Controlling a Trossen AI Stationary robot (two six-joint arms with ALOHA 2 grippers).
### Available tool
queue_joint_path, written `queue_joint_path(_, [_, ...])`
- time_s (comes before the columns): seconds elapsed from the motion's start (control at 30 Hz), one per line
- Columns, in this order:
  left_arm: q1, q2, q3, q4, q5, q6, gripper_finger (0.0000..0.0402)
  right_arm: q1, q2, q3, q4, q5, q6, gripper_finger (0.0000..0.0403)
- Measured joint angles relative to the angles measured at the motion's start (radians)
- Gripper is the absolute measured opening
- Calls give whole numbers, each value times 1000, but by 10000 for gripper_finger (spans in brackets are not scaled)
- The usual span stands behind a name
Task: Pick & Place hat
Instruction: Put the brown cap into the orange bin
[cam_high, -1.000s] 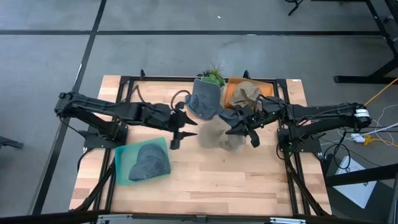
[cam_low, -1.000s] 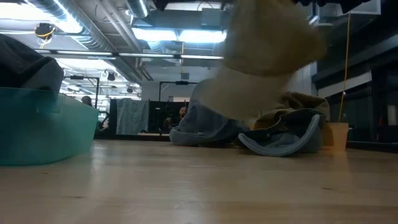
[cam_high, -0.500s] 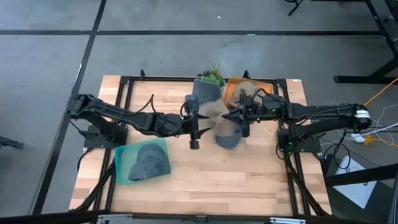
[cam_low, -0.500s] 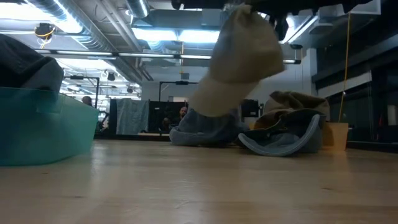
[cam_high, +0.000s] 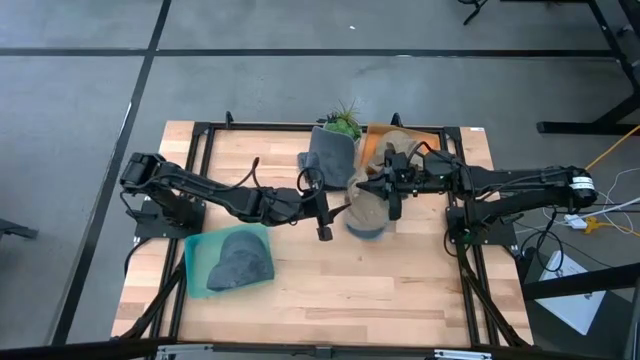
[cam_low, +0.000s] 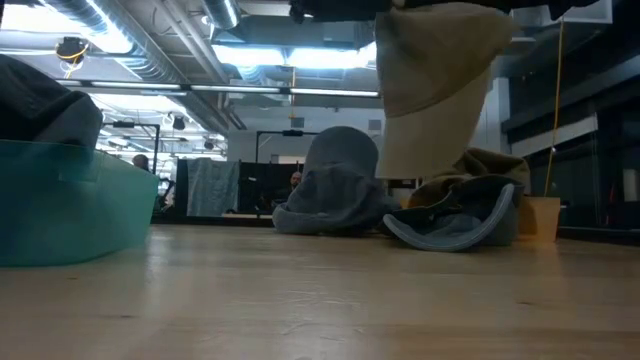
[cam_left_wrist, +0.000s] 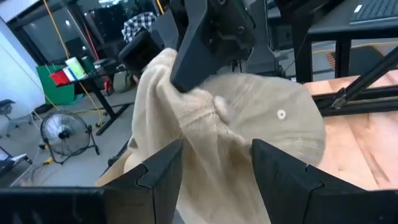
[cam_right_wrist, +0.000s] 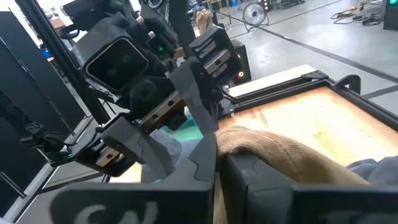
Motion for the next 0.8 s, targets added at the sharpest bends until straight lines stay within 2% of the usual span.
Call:
queue_joint_path(0.2, [11, 41, 0, 56, 48, -1, 185, 0, 33, 0, 13, -2, 2, 12])
queue_joint_path(0.5, [30, 62, 0, 89, 42, -1, 175, 0, 90, 0, 97, -75, 22, 12])
queue_joint_path(0.63, [29, 62, 0, 88, 11, 20, 128, 0, 90, 0, 98, -75, 26, 12])
queue_joint_path(0.8, [16, 62, 0, 83, -29, 78, 33, 0, 88, 0, 98, -77, 48, 12])
